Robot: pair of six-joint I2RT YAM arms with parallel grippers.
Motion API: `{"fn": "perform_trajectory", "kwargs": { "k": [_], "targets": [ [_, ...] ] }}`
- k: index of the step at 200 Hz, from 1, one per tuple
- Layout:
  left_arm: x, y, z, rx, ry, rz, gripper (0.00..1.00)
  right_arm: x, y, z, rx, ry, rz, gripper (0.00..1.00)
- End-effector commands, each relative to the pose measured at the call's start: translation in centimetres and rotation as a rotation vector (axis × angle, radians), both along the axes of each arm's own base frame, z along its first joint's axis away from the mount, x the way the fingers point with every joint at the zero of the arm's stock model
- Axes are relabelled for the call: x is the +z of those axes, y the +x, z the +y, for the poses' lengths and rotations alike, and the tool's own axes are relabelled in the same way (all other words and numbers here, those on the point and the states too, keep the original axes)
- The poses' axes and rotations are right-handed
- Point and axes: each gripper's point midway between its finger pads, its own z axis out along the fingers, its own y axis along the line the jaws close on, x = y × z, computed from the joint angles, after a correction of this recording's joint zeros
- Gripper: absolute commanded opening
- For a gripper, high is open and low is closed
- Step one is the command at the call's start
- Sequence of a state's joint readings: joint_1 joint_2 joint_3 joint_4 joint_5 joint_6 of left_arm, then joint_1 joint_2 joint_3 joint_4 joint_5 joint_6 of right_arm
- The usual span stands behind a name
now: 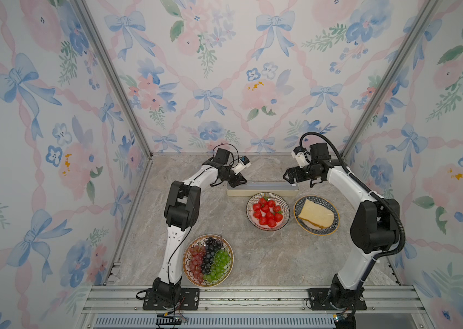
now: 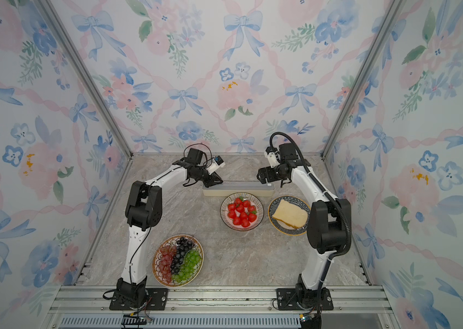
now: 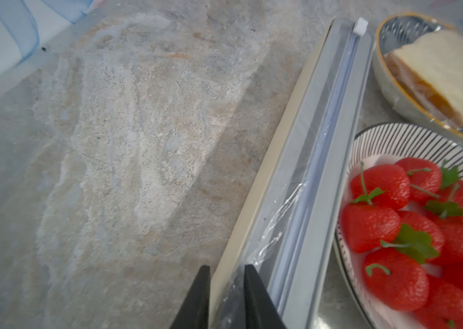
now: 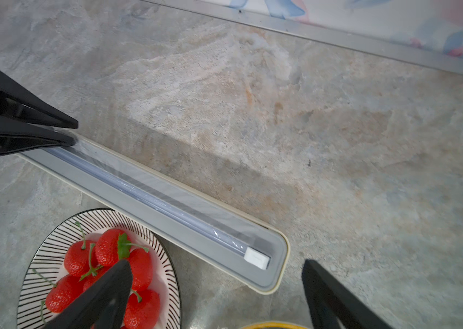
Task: Wrap the plate with plastic wrap
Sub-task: Pull the plastic wrap from the plastic wrap cutting box.
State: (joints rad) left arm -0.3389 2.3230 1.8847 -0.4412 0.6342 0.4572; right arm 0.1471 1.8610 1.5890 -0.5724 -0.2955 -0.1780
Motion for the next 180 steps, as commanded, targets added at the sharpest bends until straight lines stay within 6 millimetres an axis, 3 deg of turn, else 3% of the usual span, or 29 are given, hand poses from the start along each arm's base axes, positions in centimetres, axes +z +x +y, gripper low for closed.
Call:
{"fn": "perform_trajectory", "kwargs": {
  "k": [1, 5, 46, 82, 134, 180],
  "targets": [
    [-2.7, -2.4, 0.7, -0.041, -0.004, 0.122, 0.04, 0.6, -0.3, 2.2, 0.149, 0.016, -0.019, 0.93],
    [-2.3, -2.4, 0.6, -0.045, -0.017, 0.119, 0.0, 0.8, -0.3, 2.5, 0.168, 0.014, -0.029, 0.93],
    [2.2, -2.1, 0.6, -0.077, -0.106, 0.065, 0.0, 0.9, -0.7, 6.8, 0.438, -0.077, -0.181, 0.92],
    [4.9, -2.3, 0.5, -0.097, -0.143, 0.023, 0.0, -1.2, 0.2, 10.9, 0.593, -0.167, -0.216, 0.92],
    [5.8, -2.5, 0.4, -0.108, -0.167, 0.023, 0.0, -4.2, 1.3, 15.6, 0.664, -0.179, -0.174, 0.82],
    [5.8, -2.5, 0.4, -0.107, -0.168, 0.021, 0.0, -6.3, 1.8, 16.4, 0.654, -0.201, -0.156, 0.71]
  ]
}}
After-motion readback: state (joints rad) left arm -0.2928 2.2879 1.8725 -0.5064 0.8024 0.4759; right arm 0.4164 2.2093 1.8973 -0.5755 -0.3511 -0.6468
